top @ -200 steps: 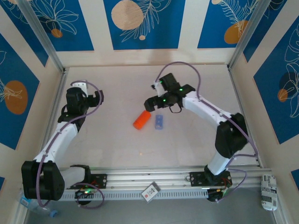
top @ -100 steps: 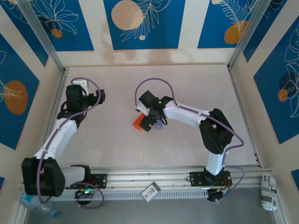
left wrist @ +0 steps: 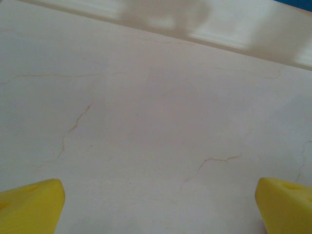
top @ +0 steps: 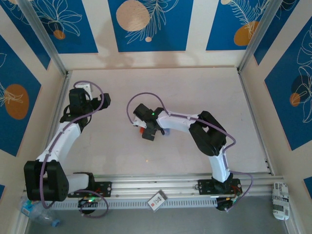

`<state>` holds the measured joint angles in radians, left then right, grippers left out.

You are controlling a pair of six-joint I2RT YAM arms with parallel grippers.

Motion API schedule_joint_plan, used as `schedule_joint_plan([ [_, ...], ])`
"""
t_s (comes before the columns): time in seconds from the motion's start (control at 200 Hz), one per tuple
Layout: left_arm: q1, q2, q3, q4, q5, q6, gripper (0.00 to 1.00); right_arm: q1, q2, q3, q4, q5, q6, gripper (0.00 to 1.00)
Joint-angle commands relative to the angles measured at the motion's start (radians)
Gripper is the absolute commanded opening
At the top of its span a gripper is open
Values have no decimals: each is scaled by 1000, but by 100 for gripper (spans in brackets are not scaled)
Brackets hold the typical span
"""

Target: Sort the pills into containers

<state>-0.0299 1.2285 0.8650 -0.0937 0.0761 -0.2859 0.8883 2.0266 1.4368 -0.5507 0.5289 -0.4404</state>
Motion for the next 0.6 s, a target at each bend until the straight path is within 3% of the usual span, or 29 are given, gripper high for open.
schedule_joint_plan([
  [0.0, 17, 9, 27, 15, 36, -25, 100, 2, 30, 38, 61, 54, -65, 99],
  [0.12, 16, 21, 32, 14, 47, -36, 100, -11, 50, 106, 28, 26, -18, 99],
  [0.32, 17, 44, 38, 20, 105, -69, 100, -74, -44, 145, -69, -216, 149, 99],
  [0.595, -7, 175, 49, 64, 272, -224, 100, -293, -116, 224, -150, -536, 449, 99],
])
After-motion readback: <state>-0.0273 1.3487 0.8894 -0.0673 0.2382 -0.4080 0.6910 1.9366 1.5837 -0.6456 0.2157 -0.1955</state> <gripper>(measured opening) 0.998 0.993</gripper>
